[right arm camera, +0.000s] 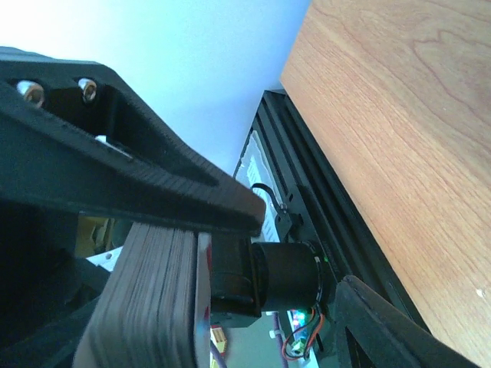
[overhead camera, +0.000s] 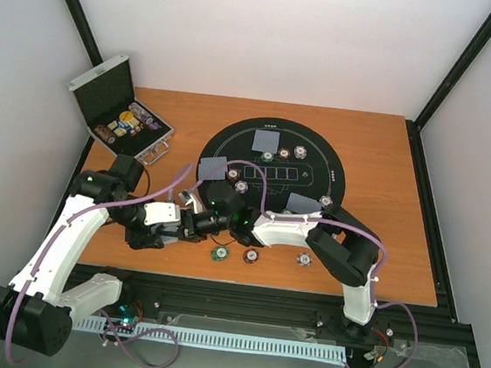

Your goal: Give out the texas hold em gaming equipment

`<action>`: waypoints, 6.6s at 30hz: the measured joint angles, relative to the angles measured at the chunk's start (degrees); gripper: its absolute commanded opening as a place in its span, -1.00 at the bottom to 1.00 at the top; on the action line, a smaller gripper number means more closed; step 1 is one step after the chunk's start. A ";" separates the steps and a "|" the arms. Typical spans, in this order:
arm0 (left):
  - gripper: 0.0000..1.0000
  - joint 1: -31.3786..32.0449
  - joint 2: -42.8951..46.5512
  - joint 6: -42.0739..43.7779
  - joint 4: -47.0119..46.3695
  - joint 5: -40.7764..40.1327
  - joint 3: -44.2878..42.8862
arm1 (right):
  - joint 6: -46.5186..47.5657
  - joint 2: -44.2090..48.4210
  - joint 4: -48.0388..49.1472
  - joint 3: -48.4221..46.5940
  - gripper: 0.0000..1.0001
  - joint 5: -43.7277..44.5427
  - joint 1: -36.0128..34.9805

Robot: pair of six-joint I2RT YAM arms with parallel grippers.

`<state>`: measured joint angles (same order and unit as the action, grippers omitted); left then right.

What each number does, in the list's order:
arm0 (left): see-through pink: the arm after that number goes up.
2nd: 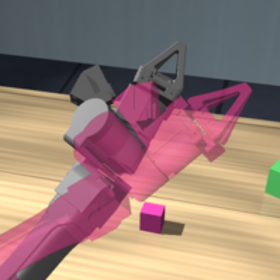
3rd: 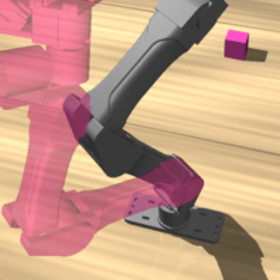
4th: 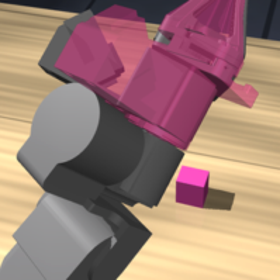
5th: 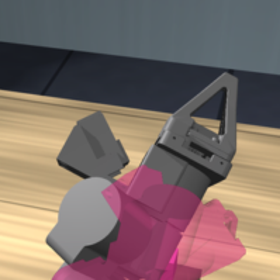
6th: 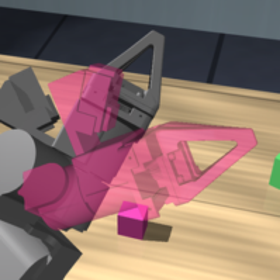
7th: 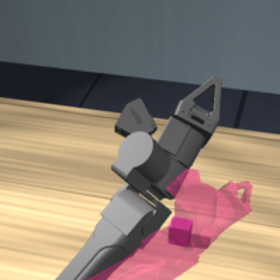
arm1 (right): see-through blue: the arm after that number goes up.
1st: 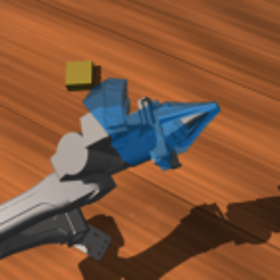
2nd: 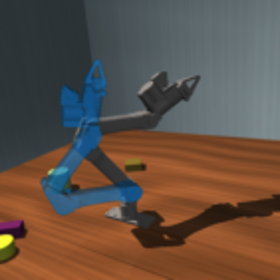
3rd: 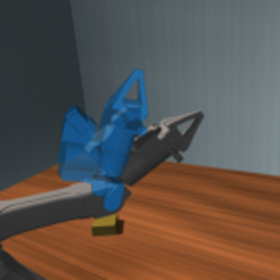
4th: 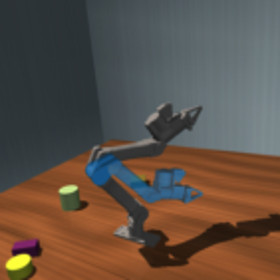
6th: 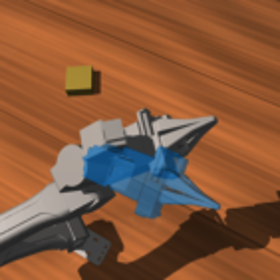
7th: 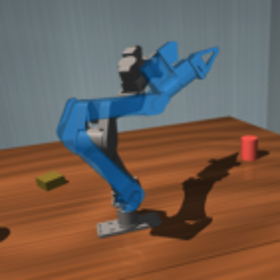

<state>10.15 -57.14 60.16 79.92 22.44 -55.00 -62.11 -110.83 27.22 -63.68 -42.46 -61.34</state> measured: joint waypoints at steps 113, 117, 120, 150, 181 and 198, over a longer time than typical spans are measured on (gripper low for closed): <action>-0.98 0.04 -0.44 -0.42 -0.46 -1.27 -0.02 | 84.35 -9.46 -54.10 -27.15 -0.94 76.94 16.17; -0.99 0.04 -0.46 -0.46 -0.61 -1.31 -0.02 | 90.20 -10.64 -49.44 -27.02 -0.94 78.62 15.61; -0.98 0.04 -0.46 -0.46 -0.63 -1.36 -0.02 | 92.78 -11.96 -47.91 -27.02 -0.94 78.71 15.32; -0.98 0.04 -0.09 -0.57 -0.61 -1.33 -0.02 | 79.91 -6.19 -58.40 -22.29 0.20 72.98 15.61; -0.99 0.04 -0.42 -0.98 -0.63 -1.22 -0.02 | 46.12 -19.10 -63.47 -37.24 -0.50 38.88 35.34; -0.98 0.04 -1.14 -1.01 -0.72 -1.25 -0.04 | 45.44 -25.81 -64.54 -47.43 -0.59 38.75 35.34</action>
<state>10.20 -58.28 59.16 79.20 21.19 -55.05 -16.67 -136.64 -37.32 -111.11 -3.70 -26.00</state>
